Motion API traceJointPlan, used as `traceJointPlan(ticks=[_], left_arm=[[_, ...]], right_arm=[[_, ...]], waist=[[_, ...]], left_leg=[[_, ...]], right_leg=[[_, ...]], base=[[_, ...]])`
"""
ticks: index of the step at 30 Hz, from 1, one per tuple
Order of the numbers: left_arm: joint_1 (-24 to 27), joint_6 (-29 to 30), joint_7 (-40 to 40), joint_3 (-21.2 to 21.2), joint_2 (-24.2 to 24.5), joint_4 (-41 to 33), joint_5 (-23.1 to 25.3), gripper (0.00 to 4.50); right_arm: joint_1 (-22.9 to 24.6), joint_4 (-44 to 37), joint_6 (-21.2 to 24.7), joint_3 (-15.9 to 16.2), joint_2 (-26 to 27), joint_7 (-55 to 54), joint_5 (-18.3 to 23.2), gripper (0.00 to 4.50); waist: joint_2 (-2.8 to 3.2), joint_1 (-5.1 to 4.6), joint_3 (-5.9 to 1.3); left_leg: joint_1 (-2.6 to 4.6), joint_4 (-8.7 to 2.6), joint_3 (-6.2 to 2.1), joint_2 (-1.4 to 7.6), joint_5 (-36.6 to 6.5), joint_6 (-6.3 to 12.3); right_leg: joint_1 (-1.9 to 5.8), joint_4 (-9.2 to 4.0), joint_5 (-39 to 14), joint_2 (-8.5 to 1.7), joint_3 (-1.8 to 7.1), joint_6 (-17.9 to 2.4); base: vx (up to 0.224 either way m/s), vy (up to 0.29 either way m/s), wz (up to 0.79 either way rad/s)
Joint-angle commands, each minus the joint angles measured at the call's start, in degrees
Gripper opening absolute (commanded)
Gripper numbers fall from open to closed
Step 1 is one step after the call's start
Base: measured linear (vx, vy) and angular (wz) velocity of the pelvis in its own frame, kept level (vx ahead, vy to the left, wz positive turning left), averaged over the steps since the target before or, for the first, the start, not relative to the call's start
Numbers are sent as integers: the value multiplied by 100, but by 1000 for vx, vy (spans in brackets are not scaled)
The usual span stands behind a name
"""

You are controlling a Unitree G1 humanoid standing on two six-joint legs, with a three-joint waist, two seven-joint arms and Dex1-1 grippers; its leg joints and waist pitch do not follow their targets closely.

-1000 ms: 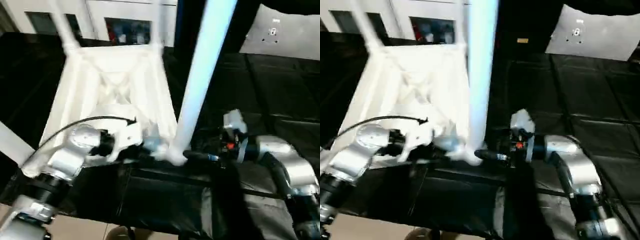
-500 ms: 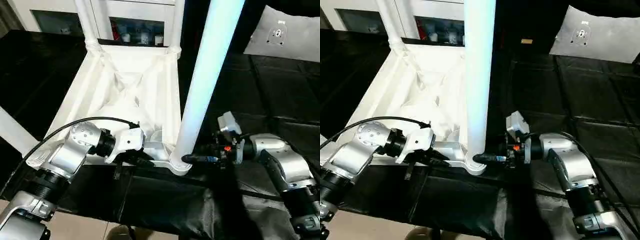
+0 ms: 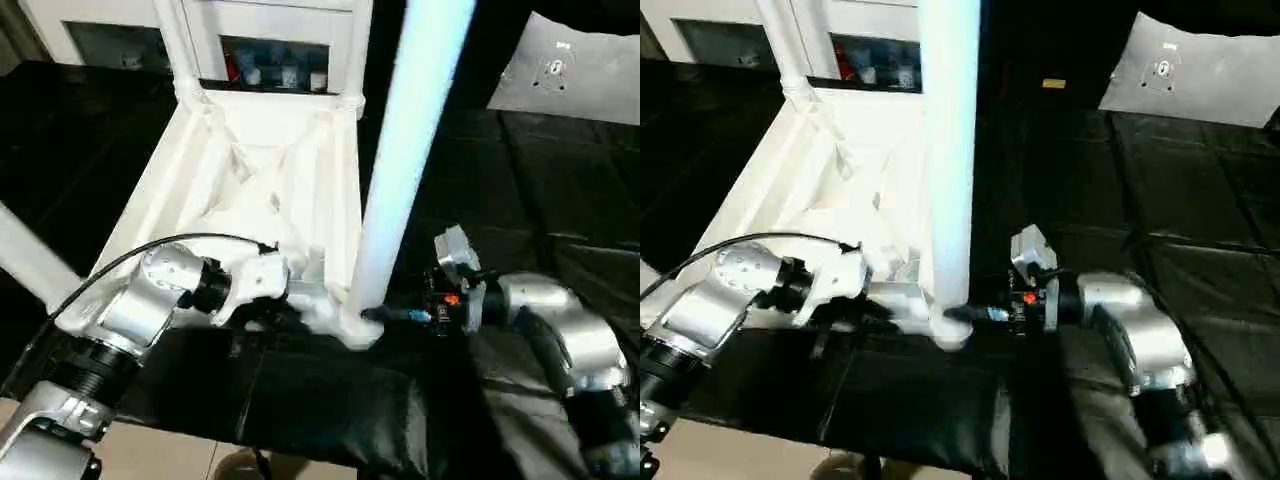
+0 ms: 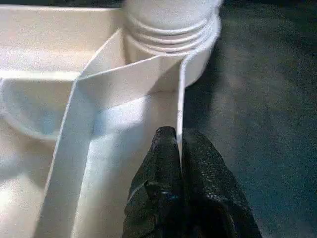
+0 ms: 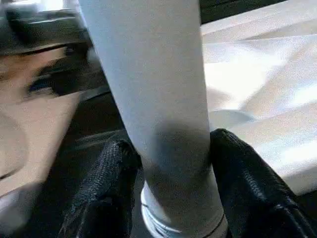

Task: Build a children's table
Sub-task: Rotate leg to tighten

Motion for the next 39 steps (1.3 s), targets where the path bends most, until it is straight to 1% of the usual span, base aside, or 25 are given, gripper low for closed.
traceJointPlan(ticks=[1, 3, 4, 5, 6, 7, 8, 9, 10, 11, 12, 13, 16, 17, 19, 21, 23, 25, 26, 27, 28, 31, 36, 37, 39], left_arm=[[-73, 483, 793, -58, -581, -258, 2, 0], [-112, 670, 1078, 20, -797, -275, -18, 0], [-134, 748, 1214, 47, -906, -283, -17, 0], [-211, 1002, 1775, 134, -1292, -271, 60, 0], [-211, 1002, 1775, 134, -1292, -271, 60, 0], [-265, 1239, 2424, 216, -1714, -243, 175, 0], [-277, 1297, 2634, 248, -1847, -225, 207, 0], [-277, 1297, 2634, 248, -1847, -225, 207, 0], [-256, 1404, 2924, 260, -2108, -252, 285, 0], [-231, 1433, 3033, 231, -2250, -290, 354, 0], [-206, 1445, 3000, 199, -2254, -316, 363, 0], [-195, 1451, 2974, 182, -2245, -329, 367, 0], [-180, 1409, 2909, 138, -2198, -340, 388, 0], [-176, 1390, 2895, 115, -2172, -347, 396, 0], [-172, 1286, 2800, 90, -2037, -322, 421, 0], [-89, 981, 2449, 113, -1628, -313, 438, 0], [-55, 936, 2348, 137, -1494, -305, 429, 0], [58, 762, 1992, 157, -1158, -339, 416, 0], [58, 762, 1992, 157, -1158, -339, 416, 0], [111, 424, 1726, 151, -982, -314, 373, 0], [111, 424, 1726, 151, -982, -314, 373, 0], [260, -14, 950, 83, -520, -320, 191, 0], [290, -374, 419, -40, -192, -257, 78, 0], [290, -473, 227, -65, -116, -245, 6, 0], [283, -613, -159, -130, 16, -241, -115, 0]], right_arm=[[38, -209, 255, 201, 497, -1105, -287, 193], [65, -292, 382, 158, 727, -1502, -341, 191], [72, -328, 435, 139, 855, -1707, -373, 190], [74, -416, 567, 100, 1315, -2454, -547, 190], [74, -416, 567, 100, 1315, -2454, -547, 190], [39, -458, 738, 2, 1894, -3366, -712, 190], [19, -456, 815, -57, 2083, -3660, -742, 190], [19, -456, 815, -57, 2083, -3660, -742, 190], [4, -449, 769, -127, 2436, -4165, -813, 190], [27, -482, 682, -64, 2544, -4304, -894, 190], [46, -488, 624, -12, 2530, -4280, -937, 225], [58, -489, 597, -1, 2521, -4265, -942, 246], [85, -497, 532, -4, 2485, -4167, -890, 269], [98, -508, 512, -7, 2464, -4131, -845, 296], [130, -510, 451, -54, 2303, -3993, -805, 304], [225, -551, 261, -263, 1783, -3474, -819, 325], [229, -552, 245, -343, 1617, -3237, -730, 339], [218, -554, 151, -461, 1171, -2507, -473, 358], [218, -554, 151, -461, 1171, -2507, -473, 370], [191, -492, 59, -484, 903, -2138, -427, 384], [191, -492, 59, -484, 903, -2138, -427, 392], [37, -198, -301, -400, 205, -1050, -367, 398], [-73, -18, -510, -214, -201, -157, -224, 398], [-106, 22, -502, -139, -305, 143, -150, 398], [-197, 179, -551, -10, -442, 621, -98, 398]], waist=[[-56, -44, -286], [-67, -134, -283], [-65, -163, -286], [-72, -190, -279], [-36, -243, -271], [-39, -261, -303], [-44, -289, -281], [-44, -304, -288], [-7, -309, -309], [-4, -316, -310], [57, -312, -327], [12, -318, -347], [32, -308, -367], [33, -301, -375], [36, -291, -394], [44, -266, -383], [44, -284, -363], [36, -266, -385], [43, -266, -381], [30, -267, -388], [30, -266, -401], [23, -228, -418], [17, -176, -419], [-15, -153, -421], [-11, -103, -441]], left_leg=[[45, -383, -17, 167, -1326, 152], [10, -412, -64, 138, -1434, 54], [16, -409, -78, 131, -1532, 85], [22, -412, -71, 136, -1547, 98], [23, -401, -55, 131, -1590, 73], [-3, -397, -74, 117, -1482, 89], [-22, -408, -62, 121, -1431, 84], [8, -397, -63, 110, -1503, 86], [3, -392, -63, 105, -1429, 110], [-9, -395, -56, 122, -1346, 124], [0, -390, -60, 121, -1306, 115], [-8, -373, -47, 114, -1190, 171], [-28, -350, -31, 104, -886, 337], [-31, -344, -27, 102, -762, 395], [-26, -333, -23, 104, -663, 460], [-15, -341, -30, 117, -832, 487], [-24, -347, -20, 123, -909, 479], [-18, -339, -30, 129, -960, 481], [-8, -335, -19, 141, -955, 500], [-9, -334, -19, 144, -938, 510], [-26, -326, -27, 138, -875, 519], [-5, -308, -25, 152, -906, 575], [32, -296, -1, 159, -928, 622], [28, -298, -1, 171, -888, 630], [38, -292, -5, 179, -798, 647]], right_leg=[[248, -485, -2298, -386, 244, -1072], [252, -536, -2911, -387, 221, -764], [241, -576, -3056, -393, 218, -657], [225, -584, -3030, -388, 229, -641], [178, -598, -2946, -365, 237, -671], [226, -574, -2781, -375, 231, -670], [197, -571, -2690, -354, 239, -684], [177, -593, -2714, -354, 230, -688], [208, -580, -2510, -350, 238, -699], [196, -562, -2225, -342, 247, -760], [210, -539, -2052, -334, 246, -800], [243, -513, -1643, -324, 250, -896], [287, -451, -960, -321, 258, -1094], [311, -431, -725, -323, 251, -1170], [338, -412, -531, -327, 247, -1263], [353, -428, -726, -335, 239, -1272], [338, -441, -885, -338, 245, -1252], [371, -441, -1003, -350, 242, -1257], [344, -437, -954, -338, 246, -1280], [345, -435, -932, -342, 246, -1296], [364, -413, -856, -348, 243, -1321], [355, -402, -877, -361, 234, -1405], [332, -392, -948, -357, 242, -1450], [328, -384, -930, -357, 242, -1455], [334, -352, -848, -366, 242, -1482]], base=[[0, 0, 0], [-26, 3, -4], [0, 0, 0], [0, 0, 0], [0, 0, 0], [0, 0, 0], [0, 0, 0], [0, 0, 0], [0, 0, 0], [0, 0, 0], [0, 0, 0], [0, 0, 0], [17, -1, 1], [0, 0, 0], [0, 0, 0], [0, 0, 0], [0, 0, 0], [0, 0, 0], [0, 0, 0], [0, 0, 0], [0, 0, 0], [0, 0, 0], [0, 0, 0], [0, 0, 0], [0, 0, 0]])
